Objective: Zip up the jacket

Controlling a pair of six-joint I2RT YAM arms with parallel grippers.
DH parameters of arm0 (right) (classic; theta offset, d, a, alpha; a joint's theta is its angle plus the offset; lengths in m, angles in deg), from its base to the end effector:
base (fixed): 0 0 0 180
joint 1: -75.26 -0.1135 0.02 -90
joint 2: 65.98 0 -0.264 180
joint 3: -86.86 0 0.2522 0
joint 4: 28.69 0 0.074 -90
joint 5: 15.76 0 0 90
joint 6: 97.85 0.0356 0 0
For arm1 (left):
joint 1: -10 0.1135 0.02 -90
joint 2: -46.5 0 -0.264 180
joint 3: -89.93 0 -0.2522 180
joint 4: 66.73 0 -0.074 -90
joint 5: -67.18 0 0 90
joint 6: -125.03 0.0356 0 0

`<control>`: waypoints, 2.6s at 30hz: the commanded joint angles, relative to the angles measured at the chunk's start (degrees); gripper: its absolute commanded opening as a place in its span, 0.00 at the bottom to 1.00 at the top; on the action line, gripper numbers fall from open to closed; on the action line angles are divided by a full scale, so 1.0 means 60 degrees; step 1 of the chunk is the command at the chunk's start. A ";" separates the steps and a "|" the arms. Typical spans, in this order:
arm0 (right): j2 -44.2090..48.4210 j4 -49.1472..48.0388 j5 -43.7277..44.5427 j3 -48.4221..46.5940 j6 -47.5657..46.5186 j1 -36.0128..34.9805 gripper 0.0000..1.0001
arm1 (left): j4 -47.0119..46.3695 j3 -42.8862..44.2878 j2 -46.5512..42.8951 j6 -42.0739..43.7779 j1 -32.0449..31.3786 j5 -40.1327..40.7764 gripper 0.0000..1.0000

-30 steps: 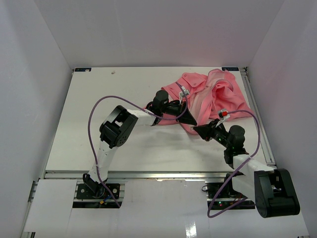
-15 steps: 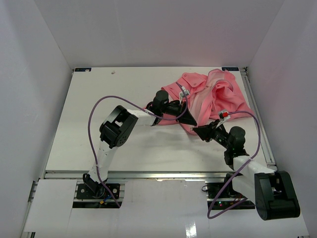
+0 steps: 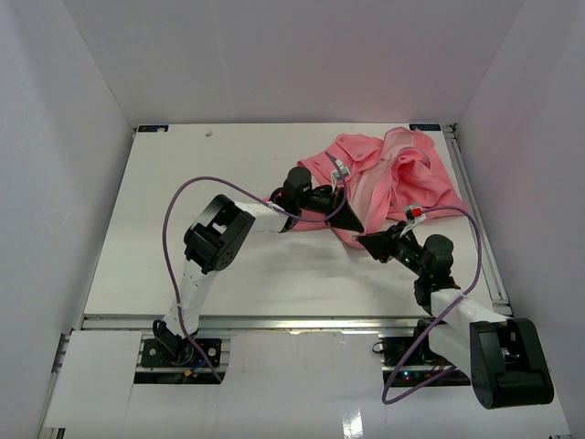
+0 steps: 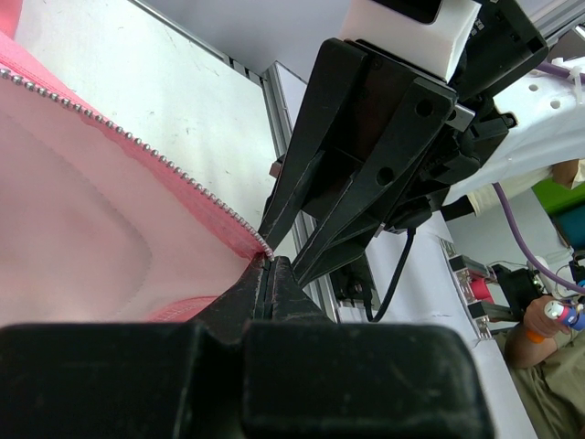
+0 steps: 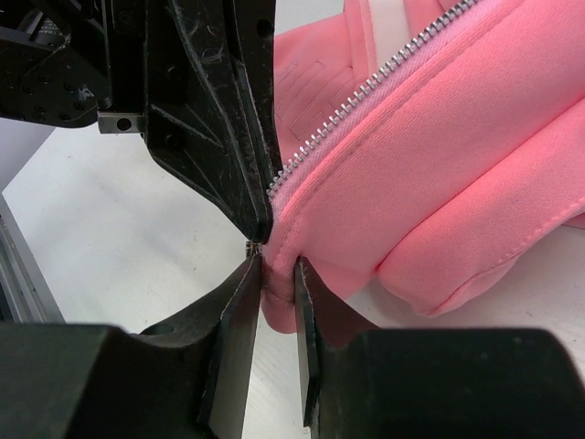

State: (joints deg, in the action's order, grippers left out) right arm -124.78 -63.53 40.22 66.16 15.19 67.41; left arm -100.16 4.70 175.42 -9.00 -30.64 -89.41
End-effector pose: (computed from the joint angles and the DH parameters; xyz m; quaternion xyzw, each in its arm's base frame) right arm 0.1806 0.0450 0.1778 -0.1073 0.7156 0.3799 0.5763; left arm 0.3450 -0.3392 0.1762 0.3680 0.6059 -0.6843 0.1711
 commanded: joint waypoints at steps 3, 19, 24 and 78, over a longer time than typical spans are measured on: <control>-0.0005 -0.0235 -0.0111 0.0083 0.0056 0.0054 0.27 | -0.0329 0.0004 -0.0687 0.0043 0.0006 -0.0180 0.00; 0.0000 -0.0235 -0.0145 0.0102 0.0138 0.0166 0.23 | -0.0313 0.0053 -0.0604 0.0020 0.0001 -0.0180 0.00; 0.0015 -0.0235 -0.0145 0.0073 0.0129 0.0166 0.15 | -0.0178 0.0150 -0.0584 0.0058 0.0006 -0.0165 0.00; 0.0882 -0.0264 0.0206 0.0570 0.0290 0.0195 0.08 | 1.2057 0.6693 0.1865 0.9186 0.1090 0.5895 0.63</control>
State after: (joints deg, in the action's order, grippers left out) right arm -120.73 -64.27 42.16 69.26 17.38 68.51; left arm -27.83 43.00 188.18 44.94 -24.04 -56.40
